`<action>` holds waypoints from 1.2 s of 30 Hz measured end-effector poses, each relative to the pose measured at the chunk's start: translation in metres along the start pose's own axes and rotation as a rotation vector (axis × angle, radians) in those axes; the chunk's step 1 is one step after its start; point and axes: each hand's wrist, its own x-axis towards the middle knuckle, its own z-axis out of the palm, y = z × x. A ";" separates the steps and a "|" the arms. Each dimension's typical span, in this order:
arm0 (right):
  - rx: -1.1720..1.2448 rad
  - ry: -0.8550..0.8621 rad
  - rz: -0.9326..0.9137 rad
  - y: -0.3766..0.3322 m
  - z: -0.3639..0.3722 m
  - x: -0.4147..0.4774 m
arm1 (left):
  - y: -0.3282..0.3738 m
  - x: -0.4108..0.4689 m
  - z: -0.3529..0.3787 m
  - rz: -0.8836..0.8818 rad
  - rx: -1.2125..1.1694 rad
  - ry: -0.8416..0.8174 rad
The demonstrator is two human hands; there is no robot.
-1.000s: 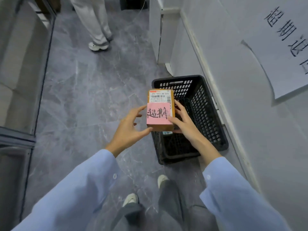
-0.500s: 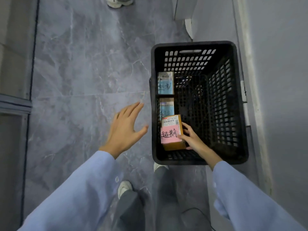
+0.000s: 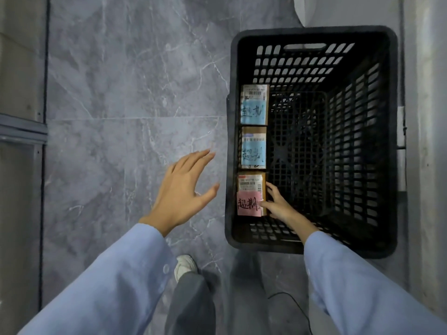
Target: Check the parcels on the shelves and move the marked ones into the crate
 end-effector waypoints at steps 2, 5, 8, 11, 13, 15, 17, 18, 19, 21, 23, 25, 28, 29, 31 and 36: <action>-0.047 0.026 -0.014 -0.001 0.000 -0.002 | -0.002 -0.003 -0.001 -0.023 0.005 -0.001; -0.205 0.114 -0.064 -0.011 -0.003 -0.014 | -0.006 -0.010 -0.007 -0.067 0.014 -0.003; -0.358 0.192 -0.165 -0.035 -0.007 -0.033 | -0.007 -0.020 -0.020 -0.122 0.033 0.014; -0.494 0.248 -0.301 -0.079 -0.004 -0.062 | -0.006 -0.036 -0.044 -0.174 0.055 0.057; -0.587 0.274 -0.407 -0.114 0.004 -0.084 | -0.007 -0.050 -0.067 -0.220 0.068 0.092; -0.661 0.294 -0.535 -0.150 0.021 -0.108 | -0.010 -0.070 -0.094 -0.269 0.073 0.148; -0.732 0.296 -0.646 -0.186 0.048 -0.131 | -0.017 -0.095 -0.125 -0.316 0.074 0.211; -0.775 0.287 -0.694 -0.204 0.065 -0.145 | -0.021 -0.111 -0.142 -0.341 0.078 0.248; -0.818 0.274 -0.740 -0.221 0.085 -0.158 | -0.028 -0.128 -0.159 -0.368 0.085 0.288; -0.899 0.244 -0.827 -0.254 0.132 -0.185 | -0.041 -0.167 -0.194 -0.433 0.101 0.372; -0.962 0.195 -0.922 -0.281 0.186 -0.215 | -0.057 -0.213 -0.227 -0.502 0.126 0.454; -1.015 0.133 -1.029 -0.302 0.244 -0.249 | -0.074 -0.266 -0.260 -0.572 0.143 0.537; -1.098 0.045 -1.193 -0.323 0.337 -0.308 | -0.098 -0.356 -0.301 -0.671 0.151 0.662; -1.127 0.017 -1.244 -0.327 0.370 -0.329 | -0.105 -0.389 -0.313 -0.699 0.162 0.701; -1.182 -0.044 -1.341 -0.329 0.434 -0.375 | -0.117 -0.455 -0.334 -0.766 0.187 0.764; -1.242 -0.208 -1.543 -0.314 0.580 -0.490 | -0.140 -0.619 -0.371 -0.915 0.252 0.912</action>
